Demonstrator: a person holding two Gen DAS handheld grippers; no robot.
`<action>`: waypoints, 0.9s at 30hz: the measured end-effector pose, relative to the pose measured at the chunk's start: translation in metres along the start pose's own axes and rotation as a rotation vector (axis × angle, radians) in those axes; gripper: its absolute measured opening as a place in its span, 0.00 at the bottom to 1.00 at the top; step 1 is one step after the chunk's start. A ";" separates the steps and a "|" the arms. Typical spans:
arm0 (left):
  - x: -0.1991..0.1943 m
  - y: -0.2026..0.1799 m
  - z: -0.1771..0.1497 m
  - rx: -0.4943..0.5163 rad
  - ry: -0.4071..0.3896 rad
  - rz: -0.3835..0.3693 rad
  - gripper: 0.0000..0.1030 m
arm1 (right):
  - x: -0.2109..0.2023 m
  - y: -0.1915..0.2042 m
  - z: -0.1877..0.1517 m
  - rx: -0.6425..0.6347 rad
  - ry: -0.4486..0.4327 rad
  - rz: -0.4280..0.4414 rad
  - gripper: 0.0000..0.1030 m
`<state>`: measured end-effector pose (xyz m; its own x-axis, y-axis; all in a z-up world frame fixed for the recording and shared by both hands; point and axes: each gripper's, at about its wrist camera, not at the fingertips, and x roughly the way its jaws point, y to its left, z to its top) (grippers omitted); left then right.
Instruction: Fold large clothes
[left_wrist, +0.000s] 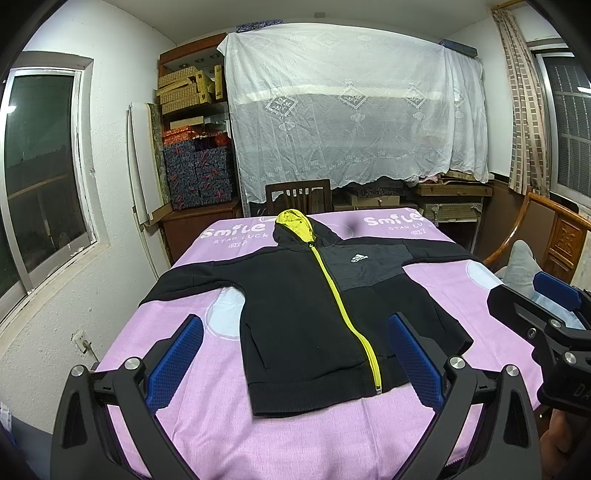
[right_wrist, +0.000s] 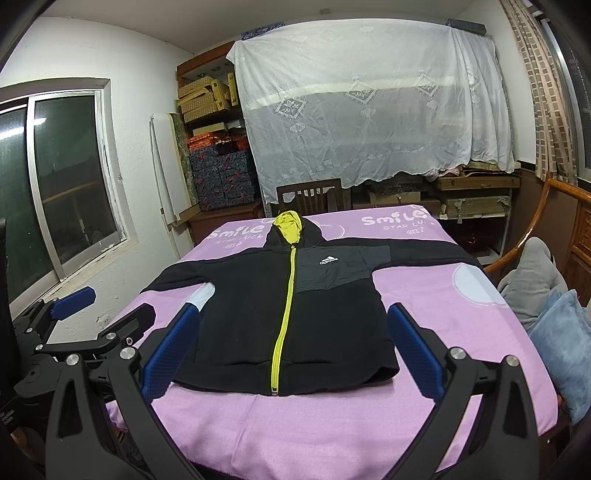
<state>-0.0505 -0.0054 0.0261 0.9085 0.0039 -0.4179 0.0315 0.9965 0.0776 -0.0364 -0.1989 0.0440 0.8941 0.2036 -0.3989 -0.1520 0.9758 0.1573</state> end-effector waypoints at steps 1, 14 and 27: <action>0.000 0.000 0.000 0.001 -0.001 0.000 0.97 | 0.000 0.000 0.000 0.000 0.000 -0.001 0.96; -0.001 0.000 -0.001 0.001 0.002 0.000 0.97 | 0.000 0.000 0.000 0.002 0.001 0.001 0.96; -0.001 -0.001 -0.001 0.002 0.004 0.000 0.97 | -0.001 0.003 -0.001 0.003 0.005 0.003 0.96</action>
<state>-0.0518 -0.0060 0.0255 0.9067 0.0043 -0.4218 0.0321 0.9964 0.0791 -0.0377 -0.1963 0.0436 0.8916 0.2071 -0.4027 -0.1535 0.9748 0.1616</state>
